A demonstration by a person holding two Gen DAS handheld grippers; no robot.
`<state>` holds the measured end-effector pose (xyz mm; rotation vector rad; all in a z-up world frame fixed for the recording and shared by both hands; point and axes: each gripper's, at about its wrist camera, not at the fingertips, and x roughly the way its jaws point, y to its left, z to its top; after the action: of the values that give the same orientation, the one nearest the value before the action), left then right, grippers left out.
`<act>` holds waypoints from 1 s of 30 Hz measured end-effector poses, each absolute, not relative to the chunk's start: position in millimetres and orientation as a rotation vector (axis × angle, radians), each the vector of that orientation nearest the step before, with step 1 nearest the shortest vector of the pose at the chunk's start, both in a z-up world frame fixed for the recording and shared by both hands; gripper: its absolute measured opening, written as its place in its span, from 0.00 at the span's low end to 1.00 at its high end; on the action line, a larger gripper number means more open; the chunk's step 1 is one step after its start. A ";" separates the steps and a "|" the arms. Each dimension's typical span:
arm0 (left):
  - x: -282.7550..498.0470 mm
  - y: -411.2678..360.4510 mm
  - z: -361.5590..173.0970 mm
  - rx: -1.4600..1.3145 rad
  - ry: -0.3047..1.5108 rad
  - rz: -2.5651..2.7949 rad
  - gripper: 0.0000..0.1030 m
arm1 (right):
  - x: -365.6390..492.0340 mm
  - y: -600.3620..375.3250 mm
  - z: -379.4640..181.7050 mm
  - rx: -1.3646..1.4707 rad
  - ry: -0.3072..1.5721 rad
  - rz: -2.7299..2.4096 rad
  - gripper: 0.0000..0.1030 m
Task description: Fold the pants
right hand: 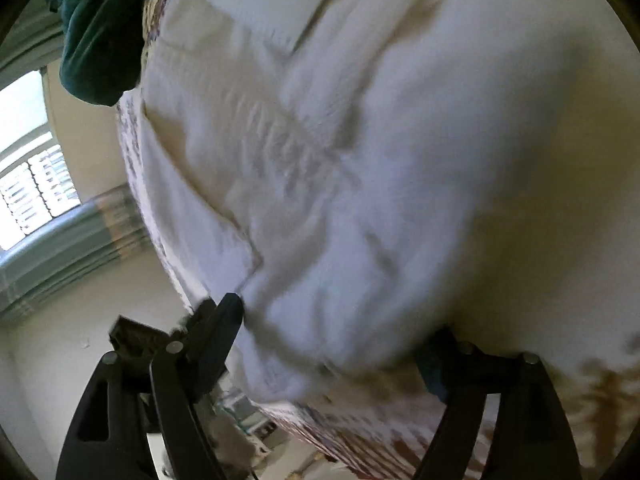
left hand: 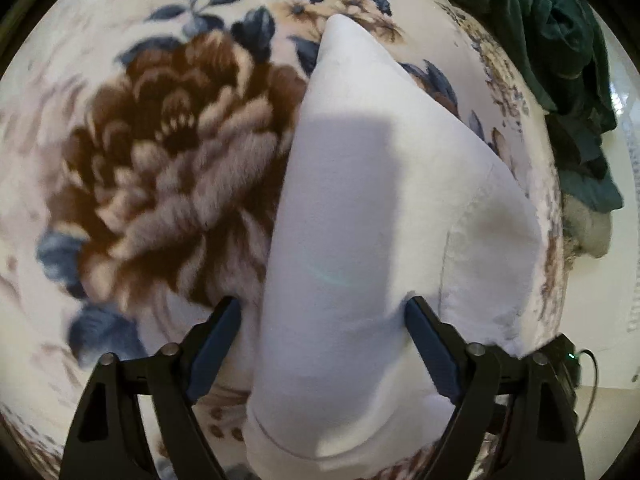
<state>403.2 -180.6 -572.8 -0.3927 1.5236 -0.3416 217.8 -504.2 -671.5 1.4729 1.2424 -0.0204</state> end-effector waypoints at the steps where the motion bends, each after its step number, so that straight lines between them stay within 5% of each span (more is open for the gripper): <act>1: 399.8 -179.9 -571.7 -0.417 1.515 -0.361 0.52 | 220.2 -501.9 -669.6 1.477 1.211 -0.025 0.80; 5: 390.2 -177.9 -558.5 -0.438 1.459 -0.371 0.29 | 228.1 -494.2 -650.6 1.385 1.185 -0.060 0.45; 9: 380.0 -170.0 -560.4 -0.575 1.490 -0.376 0.29 | 232.8 -501.3 -630.4 1.282 1.180 -0.047 0.38; 15: 395.8 -166.1 -583.9 -0.630 1.534 -0.370 0.46 | 242.3 -503.0 -666.2 1.348 1.239 0.018 0.60; 17: 402.0 -166.6 -589.0 -0.644 1.534 -0.394 0.52 | 246.8 -500.6 -669.0 1.382 1.191 0.029 0.75; 22: 417.8 -170.2 -596.8 -0.660 1.535 -0.432 0.56 | 247.0 -497.5 -666.5 1.440 1.068 -0.007 0.81; 24: 419.6 -171.3 -593.8 -0.658 1.518 -0.436 0.54 | 246.8 -497.1 -661.7 1.412 1.055 -0.042 0.75; 25: 419.6 -172.8 -591.8 -0.651 1.506 -0.438 0.50 | 245.5 -496.1 -659.6 1.389 1.063 -0.066 0.52; 26: 418.3 -174.6 -587.3 -0.632 1.490 -0.442 0.42 | 244.9 -496.7 -656.6 1.385 1.051 -0.067 0.42; 30: 414.4 -179.7 -569.9 -0.621 1.457 -0.439 0.27 | 249.2 -483.7 -624.4 1.272 1.047 -0.075 0.32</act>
<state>414.4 -179.7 -569.9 -0.6208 1.4565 -0.4389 249.2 -483.7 -624.4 1.2721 1.0467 -0.0751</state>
